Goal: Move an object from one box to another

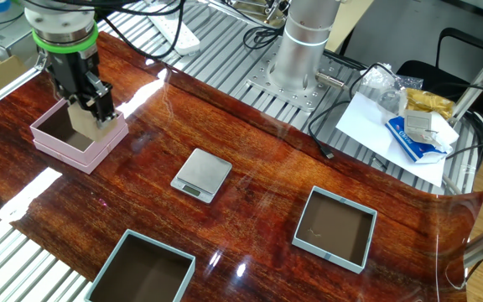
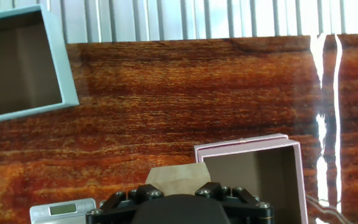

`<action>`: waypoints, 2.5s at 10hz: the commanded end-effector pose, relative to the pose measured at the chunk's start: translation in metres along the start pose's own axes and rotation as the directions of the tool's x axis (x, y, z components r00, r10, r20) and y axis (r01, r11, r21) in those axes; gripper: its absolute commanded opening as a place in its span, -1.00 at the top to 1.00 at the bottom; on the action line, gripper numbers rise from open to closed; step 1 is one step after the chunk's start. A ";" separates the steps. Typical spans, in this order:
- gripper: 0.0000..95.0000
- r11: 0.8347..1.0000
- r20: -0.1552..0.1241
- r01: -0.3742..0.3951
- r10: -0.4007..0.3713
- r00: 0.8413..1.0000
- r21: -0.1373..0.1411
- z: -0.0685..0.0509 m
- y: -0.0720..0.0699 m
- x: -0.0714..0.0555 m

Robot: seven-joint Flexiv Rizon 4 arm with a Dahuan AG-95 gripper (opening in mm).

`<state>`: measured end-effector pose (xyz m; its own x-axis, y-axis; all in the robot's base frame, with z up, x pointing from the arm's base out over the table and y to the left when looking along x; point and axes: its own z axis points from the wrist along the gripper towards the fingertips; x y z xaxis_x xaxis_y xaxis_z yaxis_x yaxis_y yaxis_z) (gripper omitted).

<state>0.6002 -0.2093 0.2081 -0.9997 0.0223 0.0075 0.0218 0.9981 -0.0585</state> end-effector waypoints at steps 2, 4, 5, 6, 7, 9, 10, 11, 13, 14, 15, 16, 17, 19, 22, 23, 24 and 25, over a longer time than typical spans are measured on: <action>1.00 1.000 0.019 0.010 -0.010 1.000 -0.004 0.000 0.000 0.000; 1.00 1.000 0.014 0.017 -0.017 1.000 0.000 -0.001 0.000 0.002; 1.00 1.000 0.016 0.019 -0.019 1.000 -0.002 -0.002 -0.001 0.006; 1.00 1.000 0.019 0.024 -0.024 1.000 -0.004 -0.004 -0.002 0.011; 1.00 0.999 0.025 0.042 -0.042 0.999 -0.006 -0.005 -0.010 0.018; 1.00 0.998 0.032 0.056 -0.056 0.998 -0.005 -0.008 -0.024 0.026; 1.00 0.998 0.035 0.061 -0.061 0.998 -0.001 -0.011 -0.029 0.030; 1.00 0.998 0.047 0.070 -0.070 0.996 -0.001 -0.013 -0.040 0.038; 1.00 0.995 0.065 0.105 -0.104 0.992 -0.002 -0.016 -0.066 0.050; 1.00 0.993 0.070 0.122 -0.121 0.990 -0.002 -0.015 -0.077 0.054; 1.00 0.990 0.078 0.138 -0.137 0.987 -0.001 -0.014 -0.088 0.056; 1.00 0.989 0.078 0.145 -0.145 0.986 0.000 -0.013 -0.098 0.059; 1.00 0.988 0.081 0.155 -0.155 0.985 0.001 -0.011 -0.106 0.060; 1.00 0.985 0.087 0.175 -0.174 0.981 -0.004 -0.005 -0.127 0.067; 1.00 0.985 0.091 0.173 -0.172 0.981 -0.003 0.003 -0.140 0.072; 1.00 0.986 0.091 0.169 -0.168 0.982 -0.009 0.005 -0.140 0.074; 1.00 0.987 0.091 0.162 -0.160 0.983 -0.014 0.007 -0.140 0.076; 1.00 0.988 0.091 0.156 -0.154 0.984 -0.020 0.010 -0.139 0.078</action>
<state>0.5171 -0.3459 0.2055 -0.9881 -0.1350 -0.0739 -0.1330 0.9906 -0.0313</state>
